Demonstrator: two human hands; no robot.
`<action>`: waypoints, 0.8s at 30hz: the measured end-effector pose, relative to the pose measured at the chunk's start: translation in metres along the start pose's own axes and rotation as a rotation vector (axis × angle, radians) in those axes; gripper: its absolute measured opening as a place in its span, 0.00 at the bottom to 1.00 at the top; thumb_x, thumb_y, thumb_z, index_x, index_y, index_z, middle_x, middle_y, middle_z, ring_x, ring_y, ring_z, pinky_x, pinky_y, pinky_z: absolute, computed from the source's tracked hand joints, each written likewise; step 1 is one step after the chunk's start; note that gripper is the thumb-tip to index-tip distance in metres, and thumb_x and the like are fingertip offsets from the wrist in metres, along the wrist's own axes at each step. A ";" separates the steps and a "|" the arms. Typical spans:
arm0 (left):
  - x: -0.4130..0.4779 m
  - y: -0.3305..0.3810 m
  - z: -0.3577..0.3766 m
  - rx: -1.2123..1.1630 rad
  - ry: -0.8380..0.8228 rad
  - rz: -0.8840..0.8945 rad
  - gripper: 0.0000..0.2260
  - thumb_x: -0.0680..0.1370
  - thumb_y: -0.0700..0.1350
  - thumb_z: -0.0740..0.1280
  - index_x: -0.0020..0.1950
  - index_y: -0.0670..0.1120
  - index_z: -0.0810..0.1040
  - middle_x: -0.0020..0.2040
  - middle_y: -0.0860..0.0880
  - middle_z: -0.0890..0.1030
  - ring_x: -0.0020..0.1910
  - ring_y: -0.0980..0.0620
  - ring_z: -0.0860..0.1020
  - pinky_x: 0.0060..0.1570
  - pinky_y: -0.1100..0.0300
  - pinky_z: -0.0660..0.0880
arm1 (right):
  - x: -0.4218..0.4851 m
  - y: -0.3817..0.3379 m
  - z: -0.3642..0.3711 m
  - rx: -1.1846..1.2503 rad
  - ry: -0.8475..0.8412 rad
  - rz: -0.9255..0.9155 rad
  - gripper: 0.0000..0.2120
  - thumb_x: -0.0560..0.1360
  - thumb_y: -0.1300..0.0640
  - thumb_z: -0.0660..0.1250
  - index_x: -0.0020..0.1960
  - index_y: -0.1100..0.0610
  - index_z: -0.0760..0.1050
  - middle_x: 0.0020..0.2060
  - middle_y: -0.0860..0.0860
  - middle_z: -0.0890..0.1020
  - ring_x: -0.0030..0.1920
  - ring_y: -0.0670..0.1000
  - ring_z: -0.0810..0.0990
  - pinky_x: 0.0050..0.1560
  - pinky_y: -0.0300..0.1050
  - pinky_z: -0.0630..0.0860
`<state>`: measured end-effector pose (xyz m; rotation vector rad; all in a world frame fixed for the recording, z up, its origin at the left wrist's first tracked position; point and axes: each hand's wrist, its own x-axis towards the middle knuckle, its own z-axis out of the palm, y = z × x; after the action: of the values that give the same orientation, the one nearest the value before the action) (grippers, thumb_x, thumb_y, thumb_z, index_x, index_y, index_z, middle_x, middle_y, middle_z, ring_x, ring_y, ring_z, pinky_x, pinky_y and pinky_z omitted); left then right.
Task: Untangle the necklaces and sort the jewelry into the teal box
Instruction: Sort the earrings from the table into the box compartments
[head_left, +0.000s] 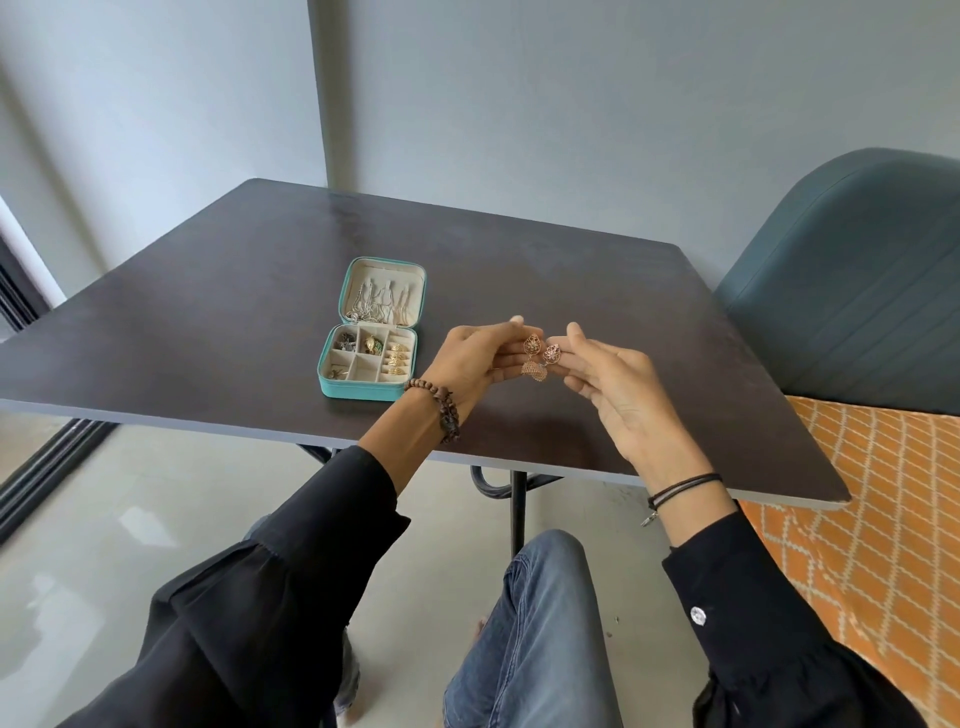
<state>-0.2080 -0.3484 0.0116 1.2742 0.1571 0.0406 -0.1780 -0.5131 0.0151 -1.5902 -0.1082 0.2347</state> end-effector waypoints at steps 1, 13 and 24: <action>0.000 0.002 -0.002 0.004 -0.001 -0.012 0.16 0.83 0.47 0.62 0.58 0.36 0.82 0.53 0.39 0.84 0.50 0.48 0.82 0.53 0.59 0.79 | 0.000 -0.002 0.000 0.012 -0.010 0.017 0.14 0.82 0.49 0.66 0.55 0.58 0.85 0.50 0.51 0.88 0.54 0.47 0.86 0.60 0.44 0.77; -0.007 0.014 -0.018 0.104 -0.015 -0.012 0.18 0.82 0.50 0.58 0.57 0.44 0.85 0.54 0.47 0.86 0.55 0.52 0.82 0.58 0.55 0.72 | -0.011 -0.019 0.004 0.050 -0.080 0.086 0.21 0.82 0.43 0.63 0.60 0.59 0.83 0.52 0.52 0.88 0.54 0.48 0.86 0.59 0.44 0.79; -0.025 0.029 -0.049 0.245 -0.014 0.117 0.11 0.75 0.43 0.74 0.57 0.43 0.84 0.53 0.43 0.86 0.53 0.49 0.83 0.61 0.54 0.77 | -0.013 -0.024 0.031 0.022 -0.155 0.003 0.13 0.77 0.52 0.73 0.58 0.58 0.84 0.52 0.53 0.88 0.55 0.51 0.86 0.61 0.46 0.79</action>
<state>-0.2376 -0.2966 0.0279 1.5267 0.0764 0.1153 -0.1955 -0.4845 0.0399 -1.5491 -0.2228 0.3599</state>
